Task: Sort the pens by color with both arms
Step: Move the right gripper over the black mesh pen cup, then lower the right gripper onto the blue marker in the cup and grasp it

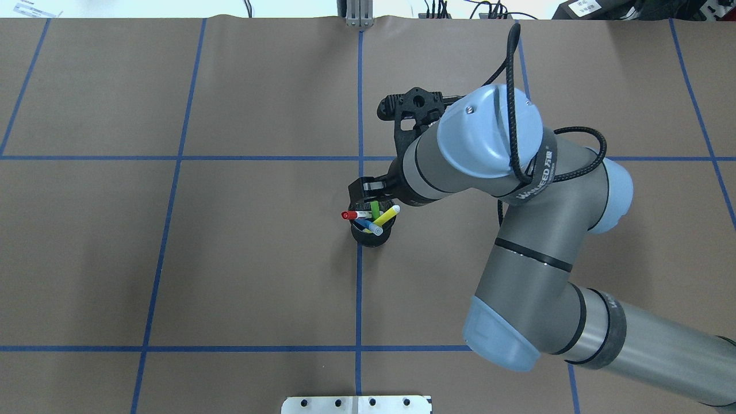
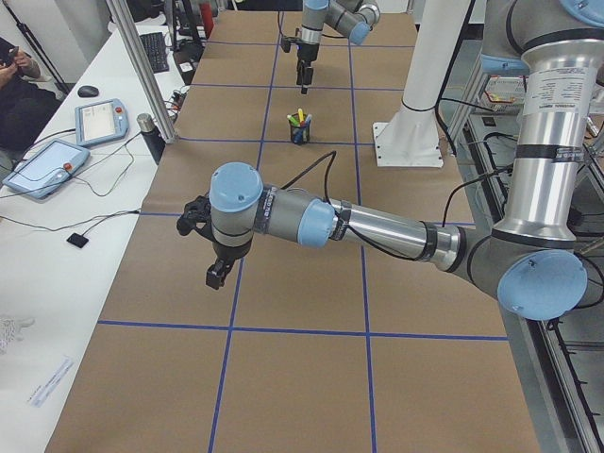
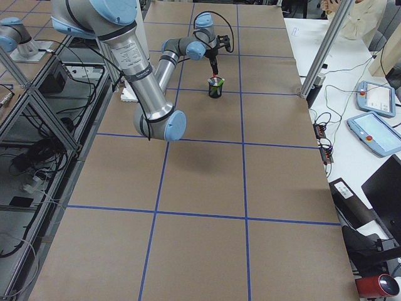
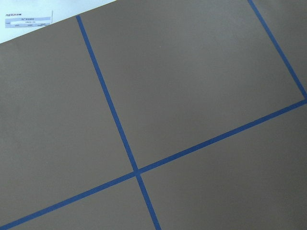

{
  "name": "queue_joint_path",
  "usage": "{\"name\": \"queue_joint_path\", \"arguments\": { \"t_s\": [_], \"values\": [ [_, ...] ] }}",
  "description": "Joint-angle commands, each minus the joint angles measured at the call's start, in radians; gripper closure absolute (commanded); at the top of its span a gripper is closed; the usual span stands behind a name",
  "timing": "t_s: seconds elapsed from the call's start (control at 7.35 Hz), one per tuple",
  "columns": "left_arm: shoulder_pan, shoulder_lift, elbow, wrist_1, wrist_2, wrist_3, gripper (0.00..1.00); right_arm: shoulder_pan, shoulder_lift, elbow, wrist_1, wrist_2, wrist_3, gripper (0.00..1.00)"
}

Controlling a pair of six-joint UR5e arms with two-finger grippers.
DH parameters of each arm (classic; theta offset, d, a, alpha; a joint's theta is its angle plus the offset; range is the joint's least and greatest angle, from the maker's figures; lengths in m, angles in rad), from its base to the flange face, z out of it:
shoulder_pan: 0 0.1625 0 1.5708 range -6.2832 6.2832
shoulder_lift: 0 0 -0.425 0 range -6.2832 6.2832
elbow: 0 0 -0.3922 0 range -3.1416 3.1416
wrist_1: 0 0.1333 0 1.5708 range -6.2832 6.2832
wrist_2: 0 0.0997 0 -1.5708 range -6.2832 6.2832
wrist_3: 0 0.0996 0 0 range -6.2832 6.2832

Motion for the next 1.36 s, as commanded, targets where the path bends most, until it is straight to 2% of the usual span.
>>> {"name": "queue_joint_path", "arguments": {
  "t_s": [0.0,0.27,0.54,0.82,1.22],
  "values": [
    [0.000,-0.001,0.002,0.000,0.000,0.000,0.00,-0.072,0.010,-0.011,-0.051,-0.113,0.036,0.09],
    [0.000,-0.001,0.004,0.000,0.000,0.000,0.00,-0.108,0.022,-0.031,-0.058,-0.147,0.048,0.16],
    [0.000,-0.001,0.004,0.002,0.000,0.000,0.00,-0.132,0.049,-0.089,-0.052,-0.175,0.042,0.23],
    [0.002,-0.001,0.007,0.002,0.000,0.000,0.00,-0.132,0.047,-0.088,-0.044,-0.164,-0.017,0.25],
    [0.000,-0.008,0.011,0.002,0.000,-0.002,0.00,-0.125,0.024,-0.100,0.057,-0.140,-0.157,0.25]
  ]
}}
